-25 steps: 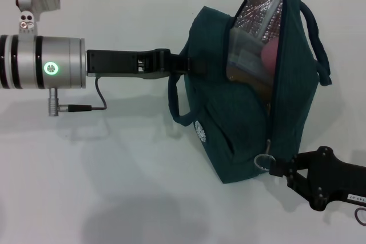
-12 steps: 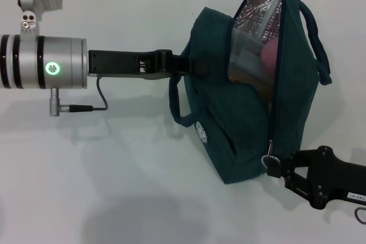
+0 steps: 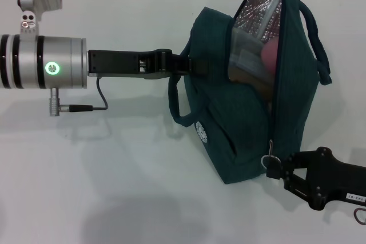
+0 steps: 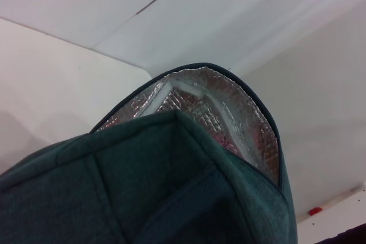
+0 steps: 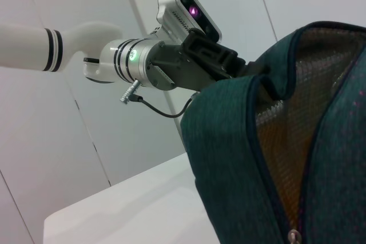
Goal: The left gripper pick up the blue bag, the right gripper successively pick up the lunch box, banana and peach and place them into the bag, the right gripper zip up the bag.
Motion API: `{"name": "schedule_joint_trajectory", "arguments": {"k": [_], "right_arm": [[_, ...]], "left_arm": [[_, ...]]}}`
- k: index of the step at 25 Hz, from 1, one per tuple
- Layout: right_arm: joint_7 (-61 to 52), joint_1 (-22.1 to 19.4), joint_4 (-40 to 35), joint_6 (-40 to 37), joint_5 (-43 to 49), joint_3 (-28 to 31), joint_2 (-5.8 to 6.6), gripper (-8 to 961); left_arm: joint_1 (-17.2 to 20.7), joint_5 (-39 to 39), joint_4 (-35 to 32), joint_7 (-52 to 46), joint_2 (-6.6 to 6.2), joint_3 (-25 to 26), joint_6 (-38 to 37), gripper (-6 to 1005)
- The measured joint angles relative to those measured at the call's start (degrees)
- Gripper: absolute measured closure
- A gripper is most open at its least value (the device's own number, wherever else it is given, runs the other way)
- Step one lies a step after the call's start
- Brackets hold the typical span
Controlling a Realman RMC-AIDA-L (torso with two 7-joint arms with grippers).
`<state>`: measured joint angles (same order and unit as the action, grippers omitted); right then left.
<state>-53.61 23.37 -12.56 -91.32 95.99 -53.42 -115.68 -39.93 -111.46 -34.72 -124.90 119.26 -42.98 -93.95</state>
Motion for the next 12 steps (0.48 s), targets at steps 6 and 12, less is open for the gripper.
{"name": "schedule_joint_trajectory", "arguments": {"k": [6, 12], "right_arm": [[0.0, 0.06, 0.0, 0.11, 0.07, -0.03, -0.07, 858], [0.0, 0.09, 0.0, 0.17, -0.04, 0.0, -0.07, 931]], "left_arm": [[0.03, 0.02, 0.0, 0.0, 0.0, 0.0, 0.0, 890], [0.03, 0.02, 0.0, 0.0, 0.0, 0.0, 0.0, 886]]}}
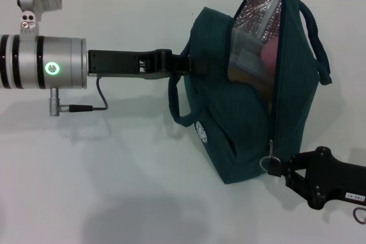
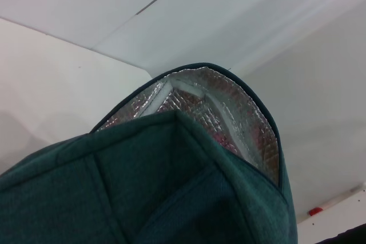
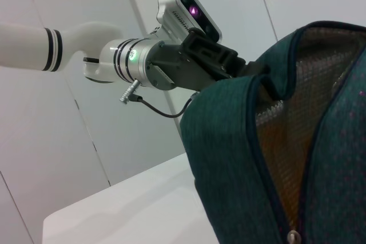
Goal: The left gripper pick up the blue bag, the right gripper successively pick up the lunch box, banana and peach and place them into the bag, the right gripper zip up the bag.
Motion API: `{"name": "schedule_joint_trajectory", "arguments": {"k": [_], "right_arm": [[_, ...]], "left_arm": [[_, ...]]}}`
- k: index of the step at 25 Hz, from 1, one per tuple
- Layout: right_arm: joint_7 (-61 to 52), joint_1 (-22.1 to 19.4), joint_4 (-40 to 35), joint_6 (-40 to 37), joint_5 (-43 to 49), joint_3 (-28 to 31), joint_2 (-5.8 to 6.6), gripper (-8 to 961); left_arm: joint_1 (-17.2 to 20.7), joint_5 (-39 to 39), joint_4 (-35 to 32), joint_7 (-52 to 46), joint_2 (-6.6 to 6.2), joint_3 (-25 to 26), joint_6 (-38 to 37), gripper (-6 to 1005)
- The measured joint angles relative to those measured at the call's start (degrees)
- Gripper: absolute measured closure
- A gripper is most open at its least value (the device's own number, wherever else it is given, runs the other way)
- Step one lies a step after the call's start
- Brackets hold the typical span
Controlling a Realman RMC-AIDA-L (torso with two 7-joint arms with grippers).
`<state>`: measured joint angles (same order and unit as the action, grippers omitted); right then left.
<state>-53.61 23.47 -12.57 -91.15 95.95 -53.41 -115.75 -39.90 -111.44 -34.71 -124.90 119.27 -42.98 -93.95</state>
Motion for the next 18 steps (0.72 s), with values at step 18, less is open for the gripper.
{"name": "schedule_joint_trajectory", "arguments": {"k": [18], "right_arm": [[0.0, -4.5, -1.71, -5.77, -6.58, 1.25, 1.01, 939]], "left_arm": [[0.07, 0.0, 0.0, 1.06, 0.0, 0.0, 0.0, 873]]}}
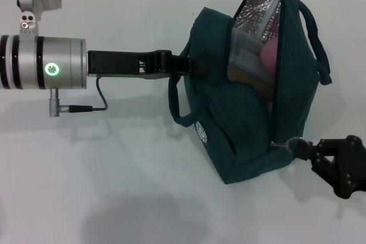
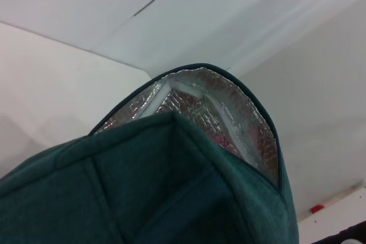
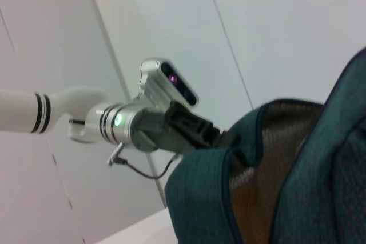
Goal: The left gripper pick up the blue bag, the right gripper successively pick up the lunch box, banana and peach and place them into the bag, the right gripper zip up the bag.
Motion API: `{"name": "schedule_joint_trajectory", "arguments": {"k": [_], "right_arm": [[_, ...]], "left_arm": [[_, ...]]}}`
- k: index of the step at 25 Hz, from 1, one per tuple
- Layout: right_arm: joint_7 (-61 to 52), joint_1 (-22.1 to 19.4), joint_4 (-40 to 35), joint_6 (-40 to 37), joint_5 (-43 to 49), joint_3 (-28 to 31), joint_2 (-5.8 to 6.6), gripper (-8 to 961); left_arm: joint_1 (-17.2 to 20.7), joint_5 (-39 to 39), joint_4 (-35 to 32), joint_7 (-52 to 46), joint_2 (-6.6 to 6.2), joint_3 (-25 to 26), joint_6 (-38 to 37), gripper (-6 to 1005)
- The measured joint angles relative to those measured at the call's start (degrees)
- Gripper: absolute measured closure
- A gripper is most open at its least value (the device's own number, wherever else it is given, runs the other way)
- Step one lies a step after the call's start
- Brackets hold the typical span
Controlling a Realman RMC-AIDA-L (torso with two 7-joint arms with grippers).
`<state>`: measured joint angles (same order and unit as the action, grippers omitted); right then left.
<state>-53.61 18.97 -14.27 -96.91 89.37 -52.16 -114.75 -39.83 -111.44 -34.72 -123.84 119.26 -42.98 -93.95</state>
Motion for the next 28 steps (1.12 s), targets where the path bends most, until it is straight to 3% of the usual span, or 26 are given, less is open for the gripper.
{"name": "schedule_joint_trajectory", "arguments": {"k": [6, 16, 28], "right_arm": [[0.0, 0.47, -0.14, -0.98, -0.35, 0.94, -0.24, 937], [0.0, 1.09, -0.14, -1.49, -1.38, 0.92, -0.39, 934], [0.44, 3.34, 0.69, -5.03, -10.48, 0.62, -0.63, 930]], "left_arm": [[0.46, 1.64, 0.13, 6.06, 0.21, -0.01, -1.84, 869], [5.3, 10.71, 0.29, 15.54, 0.34, -0.53, -2.05, 862], [7.64, 13.62, 4.62, 27.01, 0.35, -0.52, -5.61, 320]]}}
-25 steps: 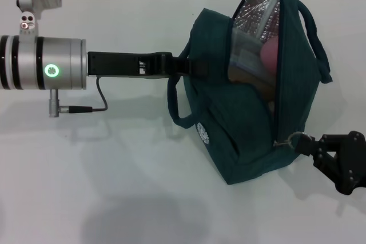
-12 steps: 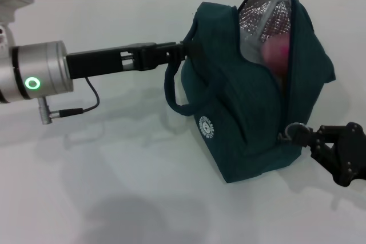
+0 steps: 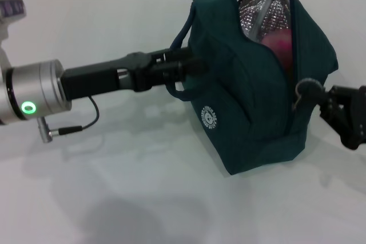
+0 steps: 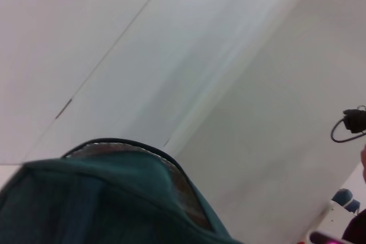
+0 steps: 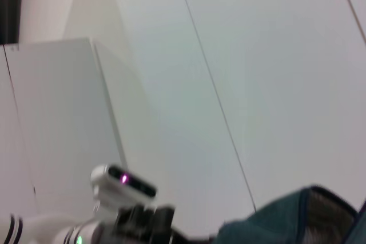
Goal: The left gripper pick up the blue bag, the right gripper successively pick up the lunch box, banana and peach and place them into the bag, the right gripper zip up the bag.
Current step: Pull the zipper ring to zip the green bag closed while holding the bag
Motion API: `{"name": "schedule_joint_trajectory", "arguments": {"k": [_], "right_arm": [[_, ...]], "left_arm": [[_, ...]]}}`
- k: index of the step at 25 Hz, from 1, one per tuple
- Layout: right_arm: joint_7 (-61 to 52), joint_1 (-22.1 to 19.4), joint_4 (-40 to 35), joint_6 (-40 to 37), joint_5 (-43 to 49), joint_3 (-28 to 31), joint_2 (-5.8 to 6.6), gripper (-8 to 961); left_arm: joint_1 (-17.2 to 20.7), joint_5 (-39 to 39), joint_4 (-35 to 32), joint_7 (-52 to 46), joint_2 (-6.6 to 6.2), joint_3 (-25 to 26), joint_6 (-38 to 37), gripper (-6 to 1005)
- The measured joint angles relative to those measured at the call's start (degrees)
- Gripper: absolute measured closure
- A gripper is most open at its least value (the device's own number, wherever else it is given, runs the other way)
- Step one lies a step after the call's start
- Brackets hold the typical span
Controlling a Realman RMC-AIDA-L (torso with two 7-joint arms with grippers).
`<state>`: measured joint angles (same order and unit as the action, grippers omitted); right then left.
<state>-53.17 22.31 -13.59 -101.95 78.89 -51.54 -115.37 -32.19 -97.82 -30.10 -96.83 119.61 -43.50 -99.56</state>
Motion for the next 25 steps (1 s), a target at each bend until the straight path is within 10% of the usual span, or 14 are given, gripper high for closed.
{"name": "schedule_joint_trajectory", "arguments": {"k": [10, 25], "right_arm": [[-0.44, 2.51, 0.3, -0.88, -7.06, -0.3, -0.35, 926], [-4.96, 15.38, 6.81, 1.06, -10.57, -5.28, -0.85, 921]], "left_arm": [[4.44, 0.52, 4.12, 13.23, 0.03, -0.05, -3.73, 118], [4.86, 1.06, 12.61, 24.1, 0.23, 0.19, 0.65, 126]]}}
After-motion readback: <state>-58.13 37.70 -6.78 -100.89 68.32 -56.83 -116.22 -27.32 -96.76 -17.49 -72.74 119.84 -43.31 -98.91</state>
